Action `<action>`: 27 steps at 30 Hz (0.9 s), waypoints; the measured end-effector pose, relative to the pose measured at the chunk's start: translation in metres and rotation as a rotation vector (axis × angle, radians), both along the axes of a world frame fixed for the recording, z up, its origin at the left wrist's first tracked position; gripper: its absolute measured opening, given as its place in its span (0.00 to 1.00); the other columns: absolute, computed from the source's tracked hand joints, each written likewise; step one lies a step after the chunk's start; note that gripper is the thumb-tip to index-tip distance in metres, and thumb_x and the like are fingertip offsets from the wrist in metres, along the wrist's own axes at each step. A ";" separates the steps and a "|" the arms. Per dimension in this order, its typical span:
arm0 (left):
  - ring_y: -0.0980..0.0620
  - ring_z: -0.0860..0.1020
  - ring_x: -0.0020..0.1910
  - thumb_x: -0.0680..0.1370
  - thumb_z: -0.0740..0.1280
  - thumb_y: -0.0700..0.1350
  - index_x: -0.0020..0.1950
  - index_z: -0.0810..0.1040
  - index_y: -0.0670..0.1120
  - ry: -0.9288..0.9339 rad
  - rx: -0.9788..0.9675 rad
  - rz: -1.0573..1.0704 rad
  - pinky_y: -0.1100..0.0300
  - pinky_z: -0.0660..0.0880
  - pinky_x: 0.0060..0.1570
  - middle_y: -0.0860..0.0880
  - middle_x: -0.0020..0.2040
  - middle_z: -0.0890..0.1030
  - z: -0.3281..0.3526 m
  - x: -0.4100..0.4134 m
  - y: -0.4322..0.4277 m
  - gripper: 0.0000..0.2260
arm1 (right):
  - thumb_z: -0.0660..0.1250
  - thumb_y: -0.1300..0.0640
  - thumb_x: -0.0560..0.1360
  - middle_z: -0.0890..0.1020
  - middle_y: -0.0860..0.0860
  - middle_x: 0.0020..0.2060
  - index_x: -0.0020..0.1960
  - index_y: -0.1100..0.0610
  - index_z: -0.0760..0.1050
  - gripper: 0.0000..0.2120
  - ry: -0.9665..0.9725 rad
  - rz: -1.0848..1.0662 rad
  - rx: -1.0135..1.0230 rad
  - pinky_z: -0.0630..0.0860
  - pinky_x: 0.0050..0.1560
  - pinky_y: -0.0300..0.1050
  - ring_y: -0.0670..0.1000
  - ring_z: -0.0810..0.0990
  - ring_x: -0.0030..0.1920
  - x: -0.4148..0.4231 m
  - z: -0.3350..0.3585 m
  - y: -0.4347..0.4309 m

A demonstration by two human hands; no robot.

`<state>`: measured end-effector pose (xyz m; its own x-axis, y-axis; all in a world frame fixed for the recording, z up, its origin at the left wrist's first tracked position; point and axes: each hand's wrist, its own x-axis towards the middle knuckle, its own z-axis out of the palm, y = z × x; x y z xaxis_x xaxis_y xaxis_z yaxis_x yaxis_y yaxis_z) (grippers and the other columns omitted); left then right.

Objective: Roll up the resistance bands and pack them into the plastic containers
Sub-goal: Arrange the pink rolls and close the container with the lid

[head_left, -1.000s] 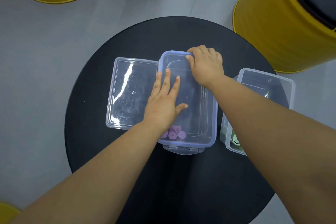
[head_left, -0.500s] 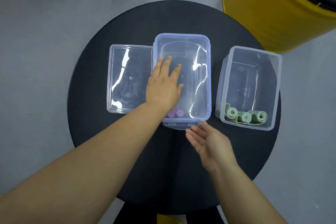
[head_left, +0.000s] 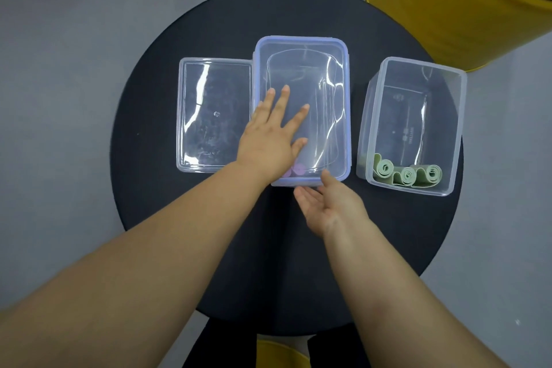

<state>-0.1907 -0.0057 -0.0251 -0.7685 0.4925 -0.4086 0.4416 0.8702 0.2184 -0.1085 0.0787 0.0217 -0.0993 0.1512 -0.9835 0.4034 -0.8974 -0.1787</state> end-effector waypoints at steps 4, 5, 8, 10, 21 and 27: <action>0.46 0.37 0.76 0.81 0.47 0.58 0.76 0.41 0.56 0.016 -0.011 -0.019 0.53 0.42 0.74 0.47 0.77 0.36 -0.001 0.001 0.000 0.26 | 0.64 0.58 0.78 0.80 0.61 0.55 0.53 0.65 0.75 0.10 -0.053 0.089 0.034 0.76 0.49 0.44 0.55 0.81 0.55 0.004 -0.007 -0.002; 0.45 0.37 0.76 0.81 0.47 0.58 0.76 0.41 0.56 0.017 -0.014 -0.024 0.54 0.41 0.73 0.47 0.77 0.36 -0.001 0.001 0.001 0.26 | 0.64 0.58 0.78 0.81 0.60 0.54 0.51 0.64 0.75 0.09 -0.056 0.106 0.042 0.77 0.49 0.44 0.55 0.81 0.52 0.005 -0.008 -0.001; 0.45 0.37 0.76 0.81 0.47 0.58 0.76 0.41 0.56 0.034 -0.017 -0.029 0.53 0.40 0.73 0.46 0.77 0.36 -0.003 0.001 0.000 0.26 | 0.64 0.58 0.79 0.82 0.59 0.50 0.48 0.63 0.75 0.08 -0.051 0.128 0.068 0.76 0.48 0.44 0.53 0.81 0.47 0.005 -0.010 -0.001; 0.45 0.37 0.76 0.81 0.47 0.58 0.77 0.41 0.56 0.045 -0.019 -0.031 0.53 0.39 0.73 0.46 0.77 0.36 -0.003 0.001 0.000 0.26 | 0.63 0.59 0.79 0.82 0.58 0.48 0.46 0.63 0.75 0.08 -0.049 0.134 0.086 0.77 0.49 0.44 0.52 0.81 0.46 0.004 -0.010 -0.002; 0.45 0.47 0.77 0.81 0.56 0.54 0.76 0.58 0.54 0.052 0.146 0.031 0.51 0.50 0.74 0.46 0.78 0.49 -0.004 -0.004 -0.004 0.23 | 0.63 0.56 0.79 0.78 0.58 0.46 0.55 0.63 0.71 0.11 -0.002 0.270 0.002 0.78 0.40 0.48 0.57 0.81 0.43 0.014 0.015 -0.005; 0.42 0.69 0.64 0.75 0.61 0.42 0.60 0.78 0.45 0.163 0.498 0.495 0.51 0.66 0.62 0.43 0.64 0.74 0.006 -0.008 -0.048 0.15 | 0.61 0.58 0.79 0.78 0.55 0.56 0.53 0.56 0.74 0.05 0.321 0.792 0.151 0.79 0.53 0.43 0.51 0.79 0.54 -0.012 0.036 -0.039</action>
<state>-0.1984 -0.0537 -0.0191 -0.9818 0.1683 -0.0877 0.0815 0.7911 0.6062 -0.1201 0.0395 0.0576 -0.4995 0.0467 -0.8651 0.8093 -0.3310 -0.4852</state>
